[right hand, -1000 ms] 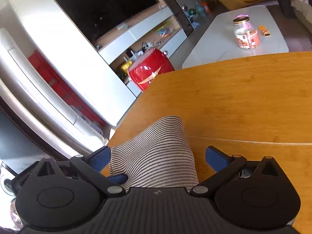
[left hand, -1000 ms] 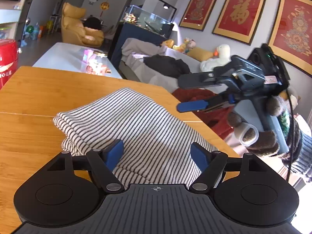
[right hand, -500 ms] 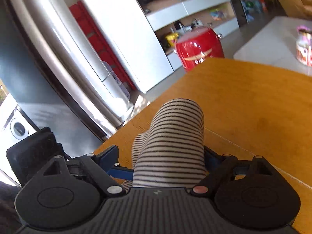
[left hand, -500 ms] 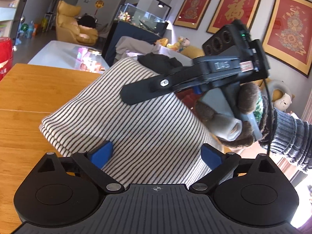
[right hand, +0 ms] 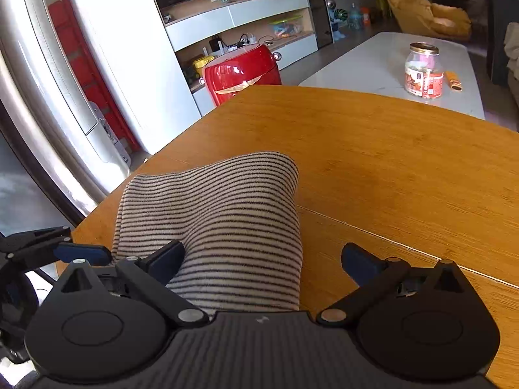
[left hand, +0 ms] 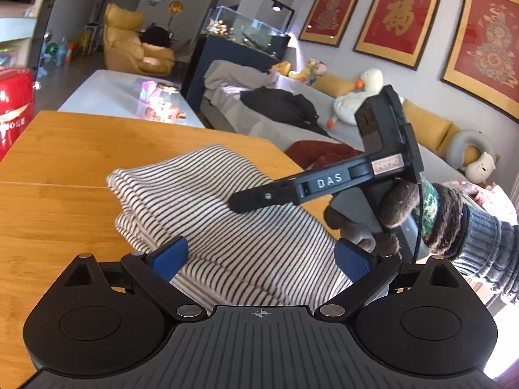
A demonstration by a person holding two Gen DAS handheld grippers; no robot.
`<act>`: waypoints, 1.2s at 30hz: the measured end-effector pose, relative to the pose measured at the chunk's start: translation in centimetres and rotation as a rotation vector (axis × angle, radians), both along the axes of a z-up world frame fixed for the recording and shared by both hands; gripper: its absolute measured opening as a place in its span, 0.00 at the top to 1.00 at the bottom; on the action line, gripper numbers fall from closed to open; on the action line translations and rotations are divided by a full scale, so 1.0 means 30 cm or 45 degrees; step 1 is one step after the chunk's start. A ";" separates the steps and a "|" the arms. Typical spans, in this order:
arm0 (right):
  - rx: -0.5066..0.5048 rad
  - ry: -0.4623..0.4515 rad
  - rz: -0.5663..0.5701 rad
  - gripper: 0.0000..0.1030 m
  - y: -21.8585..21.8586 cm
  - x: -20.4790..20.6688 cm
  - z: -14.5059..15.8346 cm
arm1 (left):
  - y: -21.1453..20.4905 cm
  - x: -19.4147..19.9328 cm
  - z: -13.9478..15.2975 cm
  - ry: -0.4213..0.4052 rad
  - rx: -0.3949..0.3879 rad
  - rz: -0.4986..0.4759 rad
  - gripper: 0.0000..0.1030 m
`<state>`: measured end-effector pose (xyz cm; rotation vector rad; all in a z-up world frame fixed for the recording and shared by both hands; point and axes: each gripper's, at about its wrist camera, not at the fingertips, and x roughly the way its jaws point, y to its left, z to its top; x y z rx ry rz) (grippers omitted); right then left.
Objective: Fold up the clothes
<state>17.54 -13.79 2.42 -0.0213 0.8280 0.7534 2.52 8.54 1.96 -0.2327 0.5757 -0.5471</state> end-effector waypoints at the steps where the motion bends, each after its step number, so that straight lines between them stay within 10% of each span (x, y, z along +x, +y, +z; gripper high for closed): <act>1: -0.004 0.002 -0.022 0.00 -0.011 -0.001 -0.007 | 0.007 0.000 -0.006 0.024 0.011 0.021 0.03; 15: 0.005 -0.037 -0.108 0.00 -0.093 -0.116 -0.046 | 0.002 0.024 -0.054 0.157 -0.124 -0.046 0.30; 36: 0.043 -0.055 -0.146 0.00 -0.094 -0.130 -0.070 | 0.107 -0.001 0.088 0.045 -0.219 0.047 0.25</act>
